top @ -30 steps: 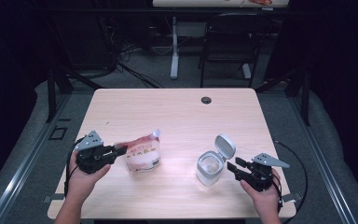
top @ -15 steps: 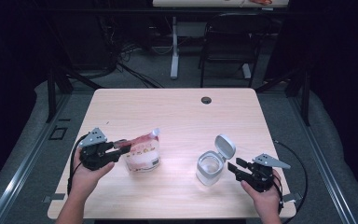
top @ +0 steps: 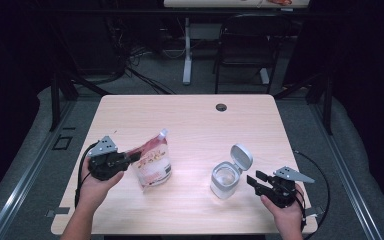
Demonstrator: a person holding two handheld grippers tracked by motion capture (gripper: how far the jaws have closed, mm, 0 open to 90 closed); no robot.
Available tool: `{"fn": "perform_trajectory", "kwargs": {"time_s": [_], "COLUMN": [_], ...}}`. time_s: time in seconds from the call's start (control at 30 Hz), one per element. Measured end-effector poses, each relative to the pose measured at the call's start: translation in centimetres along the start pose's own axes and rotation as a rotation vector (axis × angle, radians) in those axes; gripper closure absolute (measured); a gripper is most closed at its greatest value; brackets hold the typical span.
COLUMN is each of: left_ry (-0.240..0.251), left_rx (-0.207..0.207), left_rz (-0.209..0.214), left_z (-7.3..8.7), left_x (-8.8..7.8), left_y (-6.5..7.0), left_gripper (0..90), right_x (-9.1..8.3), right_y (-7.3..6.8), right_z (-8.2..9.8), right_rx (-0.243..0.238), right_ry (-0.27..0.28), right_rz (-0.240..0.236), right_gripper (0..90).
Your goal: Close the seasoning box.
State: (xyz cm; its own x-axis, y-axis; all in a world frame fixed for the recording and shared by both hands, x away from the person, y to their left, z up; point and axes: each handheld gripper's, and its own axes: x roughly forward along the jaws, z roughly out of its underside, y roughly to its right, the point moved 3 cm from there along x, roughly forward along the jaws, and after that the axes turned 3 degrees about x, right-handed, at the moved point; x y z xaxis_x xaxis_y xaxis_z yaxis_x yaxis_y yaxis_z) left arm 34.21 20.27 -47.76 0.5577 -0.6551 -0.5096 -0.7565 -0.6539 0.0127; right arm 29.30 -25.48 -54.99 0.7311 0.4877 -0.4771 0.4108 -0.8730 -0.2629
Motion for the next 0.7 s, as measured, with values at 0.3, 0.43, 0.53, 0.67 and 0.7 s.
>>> {"fn": "perform_trajectory", "kwargs": {"time_s": [0.3,0.43,0.53,0.67,0.7], "left_ry": [0.002,0.004,0.002,0.003,-0.001], "left_rx": [0.031,0.035,0.041,0.049,0.052], "left_rz": [-0.003,-0.01,-0.017,-0.021,-0.017], "left_z": [-0.14,-0.22,-0.31,-0.45,-0.5], "left_x": [-0.02,-0.14,-0.31,-0.4,-0.4], "left_y": [0.68,0.74,0.77,0.93,0.98], "left_gripper": [90.0,90.0,90.0,90.0,90.0], "right_x": [0.08,0.27,0.29,0.22,0.2], "right_y": [0.05,-0.03,-0.04,0.07,0.11], "right_z": [-0.06,-0.09,-0.1,-0.13,-0.13], "right_rx": [0.001,-0.001,-0.002,0.001,0.002], "right_ry": [0.0,-0.001,-0.003,0.004,0.004], "right_rz": [-0.004,-0.004,-0.003,0.0,0.002], "right_gripper": [54.0,53.9,53.9,53.8,53.8]}}
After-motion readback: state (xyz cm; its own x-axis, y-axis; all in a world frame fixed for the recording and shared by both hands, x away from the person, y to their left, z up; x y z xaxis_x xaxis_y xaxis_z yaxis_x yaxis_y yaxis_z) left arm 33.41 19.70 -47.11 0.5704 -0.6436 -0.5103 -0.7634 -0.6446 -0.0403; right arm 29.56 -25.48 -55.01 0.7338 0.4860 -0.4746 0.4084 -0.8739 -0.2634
